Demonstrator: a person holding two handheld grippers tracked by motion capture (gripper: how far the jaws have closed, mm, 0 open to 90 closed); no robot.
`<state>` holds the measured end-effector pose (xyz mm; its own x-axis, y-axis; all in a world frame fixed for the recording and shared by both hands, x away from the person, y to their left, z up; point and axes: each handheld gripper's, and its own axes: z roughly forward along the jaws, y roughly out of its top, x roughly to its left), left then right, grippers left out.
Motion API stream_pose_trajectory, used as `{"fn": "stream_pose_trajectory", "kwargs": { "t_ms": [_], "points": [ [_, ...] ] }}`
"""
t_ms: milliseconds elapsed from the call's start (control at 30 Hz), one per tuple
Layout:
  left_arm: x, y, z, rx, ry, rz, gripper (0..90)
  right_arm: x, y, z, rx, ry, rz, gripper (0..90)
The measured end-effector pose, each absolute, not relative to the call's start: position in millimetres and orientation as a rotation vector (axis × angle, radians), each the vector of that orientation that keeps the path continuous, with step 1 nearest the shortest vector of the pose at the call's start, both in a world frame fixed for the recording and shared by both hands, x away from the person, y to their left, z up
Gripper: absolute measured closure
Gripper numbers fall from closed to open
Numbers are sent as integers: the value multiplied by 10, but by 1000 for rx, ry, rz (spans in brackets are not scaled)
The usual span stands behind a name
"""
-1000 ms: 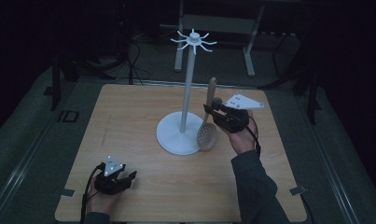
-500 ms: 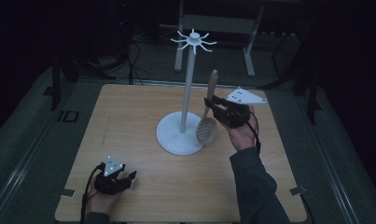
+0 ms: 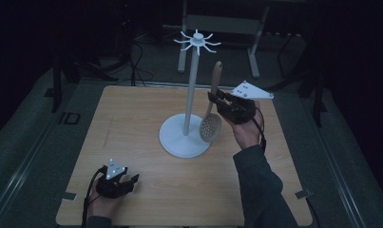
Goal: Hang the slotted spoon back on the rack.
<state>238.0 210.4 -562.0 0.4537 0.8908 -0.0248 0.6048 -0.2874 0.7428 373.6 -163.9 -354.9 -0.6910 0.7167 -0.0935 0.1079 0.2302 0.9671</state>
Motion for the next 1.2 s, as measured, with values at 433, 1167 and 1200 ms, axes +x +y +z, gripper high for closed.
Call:
{"fn": "stream_pose_trajectory", "kwargs": {
  "t_ms": [433, 1167, 1200],
  "points": [
    [2374, 2105, -5621, 1997, 1246, 524, 457, 3789, -1576, -3358, 770, 1953, 1486, 748],
    [2373, 2113, -5618, 1996, 1247, 524, 457, 3966, -1485, -3300, 839, 2013, 1485, 747],
    [2372, 2114, -5618, 1996, 1247, 524, 457, 3975, -1476, -3299, 838, 2017, 1484, 747]
  ]
}}
